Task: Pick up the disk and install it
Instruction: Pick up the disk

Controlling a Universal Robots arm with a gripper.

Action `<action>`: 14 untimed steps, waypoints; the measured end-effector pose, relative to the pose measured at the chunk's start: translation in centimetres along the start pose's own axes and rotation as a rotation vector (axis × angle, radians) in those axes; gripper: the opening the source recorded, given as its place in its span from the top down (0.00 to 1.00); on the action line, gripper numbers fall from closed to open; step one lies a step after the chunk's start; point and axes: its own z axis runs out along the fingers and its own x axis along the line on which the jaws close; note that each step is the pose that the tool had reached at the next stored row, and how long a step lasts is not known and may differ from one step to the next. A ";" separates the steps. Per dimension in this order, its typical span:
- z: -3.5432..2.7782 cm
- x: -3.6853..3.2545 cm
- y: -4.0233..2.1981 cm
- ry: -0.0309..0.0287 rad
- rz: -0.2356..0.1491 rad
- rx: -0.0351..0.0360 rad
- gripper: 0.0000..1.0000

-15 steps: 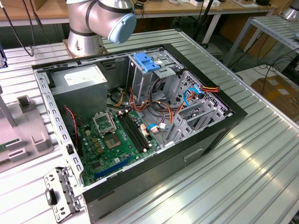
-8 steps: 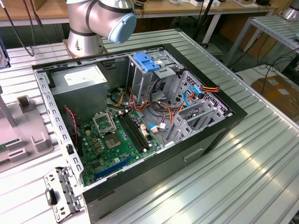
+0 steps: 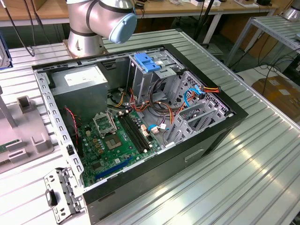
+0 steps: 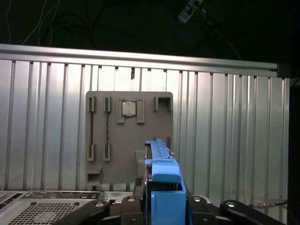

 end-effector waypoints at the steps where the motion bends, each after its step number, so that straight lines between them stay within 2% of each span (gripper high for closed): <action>1: 0.00 0.01 -0.05 0.0000 0.000 -0.0001 0.63; 14: -0.04 0.10 -0.77 0.0000 0.000 0.0000 0.63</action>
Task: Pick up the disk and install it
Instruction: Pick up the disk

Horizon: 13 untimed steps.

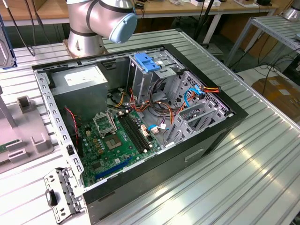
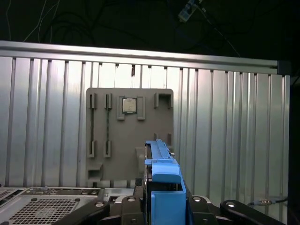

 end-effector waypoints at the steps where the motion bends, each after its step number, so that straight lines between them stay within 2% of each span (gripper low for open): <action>1: 0.00 0.01 -0.07 0.0000 0.000 0.0000 0.63; 13: -0.03 0.06 -0.61 0.0000 0.000 0.0000 0.63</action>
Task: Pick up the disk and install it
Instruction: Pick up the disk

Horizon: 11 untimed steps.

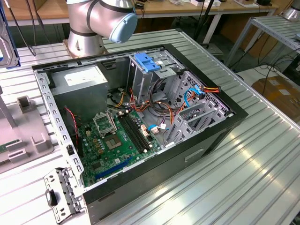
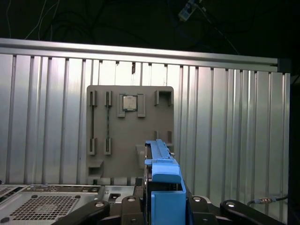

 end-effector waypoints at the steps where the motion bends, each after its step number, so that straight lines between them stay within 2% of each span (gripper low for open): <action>1: 0.00 0.01 -0.05 0.0000 0.000 0.0000 0.63; 11: -0.03 0.09 -0.57 0.0000 0.000 0.0000 0.63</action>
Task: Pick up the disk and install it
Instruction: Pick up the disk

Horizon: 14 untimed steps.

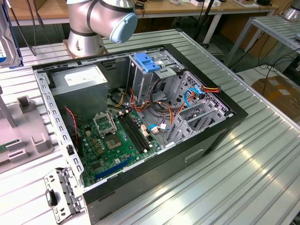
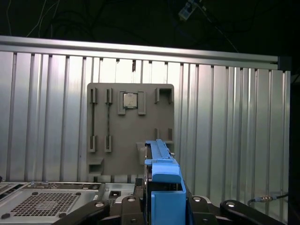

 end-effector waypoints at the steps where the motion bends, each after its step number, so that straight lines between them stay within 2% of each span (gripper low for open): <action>1: 0.00 0.01 -0.06 0.0000 0.000 0.0000 0.63; 14: -0.05 0.11 -0.90 0.0000 0.000 -0.0001 0.63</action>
